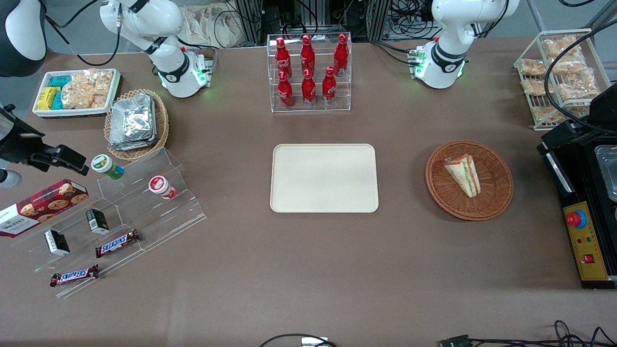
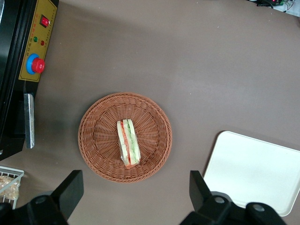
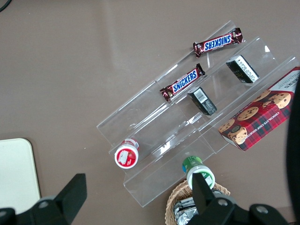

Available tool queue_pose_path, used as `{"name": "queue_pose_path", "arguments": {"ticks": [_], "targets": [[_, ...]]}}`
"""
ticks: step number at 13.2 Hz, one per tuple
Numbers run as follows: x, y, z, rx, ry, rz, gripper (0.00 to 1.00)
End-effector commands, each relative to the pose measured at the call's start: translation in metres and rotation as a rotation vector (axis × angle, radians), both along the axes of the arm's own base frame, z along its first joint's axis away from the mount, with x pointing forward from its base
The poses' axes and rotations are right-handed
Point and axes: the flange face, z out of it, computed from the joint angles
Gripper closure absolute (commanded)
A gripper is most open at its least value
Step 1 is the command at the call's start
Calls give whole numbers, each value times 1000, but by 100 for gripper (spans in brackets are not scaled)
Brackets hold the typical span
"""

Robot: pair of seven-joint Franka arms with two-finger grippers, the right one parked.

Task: Place sandwich from basket to tray
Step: 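Move the left gripper down over the wrapped sandwich in the wicker basket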

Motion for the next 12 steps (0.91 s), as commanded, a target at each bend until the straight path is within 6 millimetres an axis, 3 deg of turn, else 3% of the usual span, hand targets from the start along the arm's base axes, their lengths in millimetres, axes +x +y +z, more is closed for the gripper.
{"name": "queue_pose_path", "arguments": {"ticks": [1,4,6,9,12], "targets": [[-4,-10,1,2,4,-7,0],[-6,-9,-2,5,21,-2,0],[-9,-9,-18,7,67,-1,0],[-23,-19,-58,13,101,45,0],[-49,-34,-120,25,94,131,0]]}}
